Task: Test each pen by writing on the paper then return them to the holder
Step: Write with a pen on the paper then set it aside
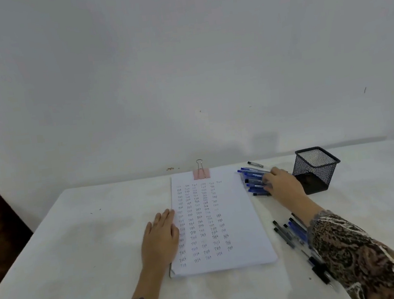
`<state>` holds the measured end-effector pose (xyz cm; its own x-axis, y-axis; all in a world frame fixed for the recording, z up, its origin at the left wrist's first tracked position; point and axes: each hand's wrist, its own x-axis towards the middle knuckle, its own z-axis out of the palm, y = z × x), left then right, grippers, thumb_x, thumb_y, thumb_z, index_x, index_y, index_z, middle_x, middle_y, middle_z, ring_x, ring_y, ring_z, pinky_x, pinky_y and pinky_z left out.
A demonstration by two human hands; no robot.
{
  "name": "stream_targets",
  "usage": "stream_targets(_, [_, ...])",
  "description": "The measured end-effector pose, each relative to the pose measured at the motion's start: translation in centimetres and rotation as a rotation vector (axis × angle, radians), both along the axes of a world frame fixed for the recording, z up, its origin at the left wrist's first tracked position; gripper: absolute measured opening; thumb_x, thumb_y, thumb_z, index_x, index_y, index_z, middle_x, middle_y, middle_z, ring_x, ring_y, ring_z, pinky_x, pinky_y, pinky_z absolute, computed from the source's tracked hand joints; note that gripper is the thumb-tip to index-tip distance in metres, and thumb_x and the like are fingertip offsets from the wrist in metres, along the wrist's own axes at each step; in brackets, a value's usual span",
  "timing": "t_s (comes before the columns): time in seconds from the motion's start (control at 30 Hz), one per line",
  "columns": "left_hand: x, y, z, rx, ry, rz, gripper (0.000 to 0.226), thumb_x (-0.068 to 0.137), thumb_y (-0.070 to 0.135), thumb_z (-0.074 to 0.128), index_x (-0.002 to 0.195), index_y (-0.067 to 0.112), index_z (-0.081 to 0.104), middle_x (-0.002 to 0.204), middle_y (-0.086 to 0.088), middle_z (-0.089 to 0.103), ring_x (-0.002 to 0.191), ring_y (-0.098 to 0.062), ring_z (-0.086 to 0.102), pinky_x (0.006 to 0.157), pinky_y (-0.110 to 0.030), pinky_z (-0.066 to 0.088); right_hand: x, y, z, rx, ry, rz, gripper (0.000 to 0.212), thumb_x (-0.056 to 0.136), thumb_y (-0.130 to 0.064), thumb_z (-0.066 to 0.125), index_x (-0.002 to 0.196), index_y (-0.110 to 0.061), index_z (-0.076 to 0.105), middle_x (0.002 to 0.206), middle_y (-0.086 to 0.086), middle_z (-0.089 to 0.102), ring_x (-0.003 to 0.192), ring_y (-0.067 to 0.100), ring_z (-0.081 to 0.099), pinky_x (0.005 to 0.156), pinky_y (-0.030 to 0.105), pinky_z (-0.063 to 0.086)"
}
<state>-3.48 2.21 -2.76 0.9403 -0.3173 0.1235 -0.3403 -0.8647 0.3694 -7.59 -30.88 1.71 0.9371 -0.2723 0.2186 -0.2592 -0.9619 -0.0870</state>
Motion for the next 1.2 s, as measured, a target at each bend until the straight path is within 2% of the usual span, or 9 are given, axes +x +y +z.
stream_targets(0.23, [0.2,0.1,-0.2,0.018,-0.001,0.0,0.055,0.093,0.033,0.011,0.147,0.023,0.019,0.154,0.009,0.018,0.143,-0.01,0.01,0.116,-0.03,0.006,0.6,-0.5,0.7,-0.188,0.082,0.088,0.024,0.096,-0.026,0.046,0.111,-0.014,0.06,0.112,0.004,0.057,0.103,0.023,0.055,0.082,0.033,0.042])
stream_targets(0.4, [0.3,0.0,-0.2,0.01,-0.006,-0.005,0.048,0.099,0.025,0.023,0.147,0.023,0.018,0.155,0.009,0.016,0.143,-0.009,0.009,0.117,-0.03,0.005,0.1,-0.6,0.1,-0.132,0.052,0.113,0.023,0.096,-0.022,0.046,0.111,-0.013,0.061,0.114,0.005,0.06,0.105,0.024,0.056,0.082,0.032,0.043])
stream_targets(0.67, [0.3,0.1,-0.3,-0.008,-0.013,-0.006,0.048,0.099,0.027,0.021,0.147,0.023,0.019,0.154,0.009,0.018,0.143,-0.009,0.01,0.117,-0.03,0.006,0.9,-0.8,1.2,-0.1,0.126,0.065,0.019,0.097,-0.022,0.042,0.111,-0.015,0.055,0.113,0.005,0.058,0.102,0.023,0.054,0.085,0.033,0.04])
stream_targets(0.73, [0.3,0.1,-0.4,0.001,-0.021,-0.008,0.05,0.097,0.03,0.016,0.147,0.023,0.019,0.154,0.009,0.018,0.143,-0.009,0.01,0.117,-0.03,0.006,0.8,0.1,2.4,0.279,-0.066,0.071,0.013,0.097,-0.014,0.04,0.102,-0.014,0.052,0.095,0.009,0.063,0.083,0.025,0.056,0.073,0.034,0.043])
stream_targets(0.8, [0.4,0.0,-0.5,-0.004,-0.017,-0.008,0.049,0.099,0.027,0.02,0.147,0.023,0.018,0.154,0.009,0.017,0.143,-0.01,0.01,0.117,-0.03,0.005,0.8,1.4,3.9,0.844,-0.284,0.096,0.012,0.098,-0.017,0.038,0.091,-0.017,0.049,0.072,0.003,0.054,0.062,0.018,0.044,0.056,0.028,0.037])
stream_targets(0.87, [0.4,0.0,-0.5,-0.007,-0.014,-0.004,0.048,0.099,0.025,0.023,0.147,0.023,0.018,0.155,0.008,0.017,0.143,-0.01,0.009,0.117,-0.03,0.005,0.9,3.3,5.1,1.434,-0.43,0.113,0.031,0.096,-0.039,0.039,0.075,-0.018,0.047,0.056,-0.005,0.039,0.052,0.012,0.029,0.047,0.023,0.025])
stream_targets(0.93, [0.5,0.0,-0.5,0.008,-0.017,0.0,0.049,0.098,0.03,0.018,0.147,0.023,0.018,0.154,0.008,0.018,0.143,-0.01,0.01,0.117,-0.03,0.005,1.2,4.8,5.6,1.864,-0.515,0.117,0.056,0.092,-0.057,0.03,0.059,-0.016,0.048,0.047,-0.005,0.031,0.045,0.012,0.025,0.045,0.024,0.021])
stream_targets(1.07, [0.4,0.1,-0.8,-0.008,-0.033,0.008,0.087,0.07,0.049,-0.011,0.146,0.023,0.024,0.153,0.008,0.023,0.143,-0.011,0.015,0.116,-0.031,0.008,1.9,6.6,4.2,2.272,-0.738,0.118,0.044,0.077,-0.057,0.042,0.057,-0.019,0.049,0.048,-0.004,0.022,0.046,0.015,0.021,0.052,0.028,0.018])
stream_targets(1.2, [0.5,0.0,-0.8,-0.008,-0.038,0.012,0.093,0.064,0.049,-0.014,0.146,0.023,0.024,0.153,0.007,0.023,0.143,-0.012,0.015,0.116,-0.031,0.008,2.4,7.1,3.2,2.407,-0.815,0.168,0.056,0.055,-0.074,0.053,0.059,-0.018,0.056,0.046,-0.003,0.02,0.048,0.016,0.019,0.054,0.029,0.019])
